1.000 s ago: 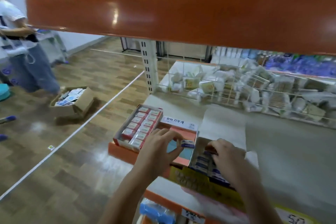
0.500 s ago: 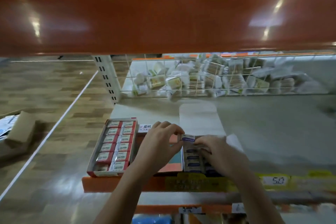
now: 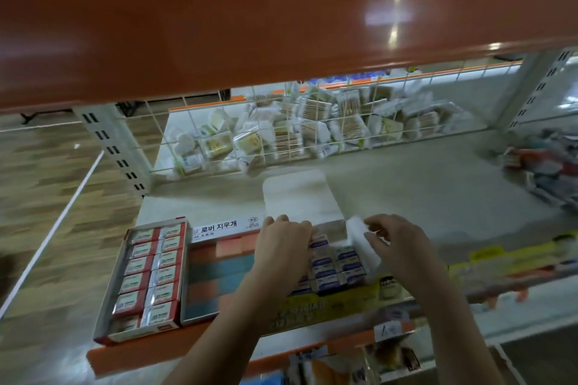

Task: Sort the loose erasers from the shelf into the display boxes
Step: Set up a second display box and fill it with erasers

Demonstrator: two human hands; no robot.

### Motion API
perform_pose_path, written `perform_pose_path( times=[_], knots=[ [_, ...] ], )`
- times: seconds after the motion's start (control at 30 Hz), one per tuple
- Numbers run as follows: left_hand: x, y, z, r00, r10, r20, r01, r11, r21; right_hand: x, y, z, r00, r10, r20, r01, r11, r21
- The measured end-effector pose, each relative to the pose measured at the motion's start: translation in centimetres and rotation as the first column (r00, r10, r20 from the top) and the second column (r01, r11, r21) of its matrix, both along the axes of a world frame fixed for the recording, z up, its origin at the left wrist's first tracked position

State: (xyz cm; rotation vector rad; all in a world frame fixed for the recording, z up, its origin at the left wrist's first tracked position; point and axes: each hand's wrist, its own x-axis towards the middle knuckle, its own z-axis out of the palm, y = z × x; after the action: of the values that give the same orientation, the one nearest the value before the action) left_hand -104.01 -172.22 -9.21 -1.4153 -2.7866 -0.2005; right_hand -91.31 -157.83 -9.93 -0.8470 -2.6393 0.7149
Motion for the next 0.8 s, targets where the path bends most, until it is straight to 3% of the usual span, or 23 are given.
perform_pose_path(
  times=[0.8],
  knots=[
    [-0.6, -0.5, -0.2, 0.993, -0.117, -0.032, 0.112, 0.985, -0.13, 0.0, -1.5, 1.4, 0.997, 0.02, 0.073, -0.021, 1.0, 0.013]
  ],
)
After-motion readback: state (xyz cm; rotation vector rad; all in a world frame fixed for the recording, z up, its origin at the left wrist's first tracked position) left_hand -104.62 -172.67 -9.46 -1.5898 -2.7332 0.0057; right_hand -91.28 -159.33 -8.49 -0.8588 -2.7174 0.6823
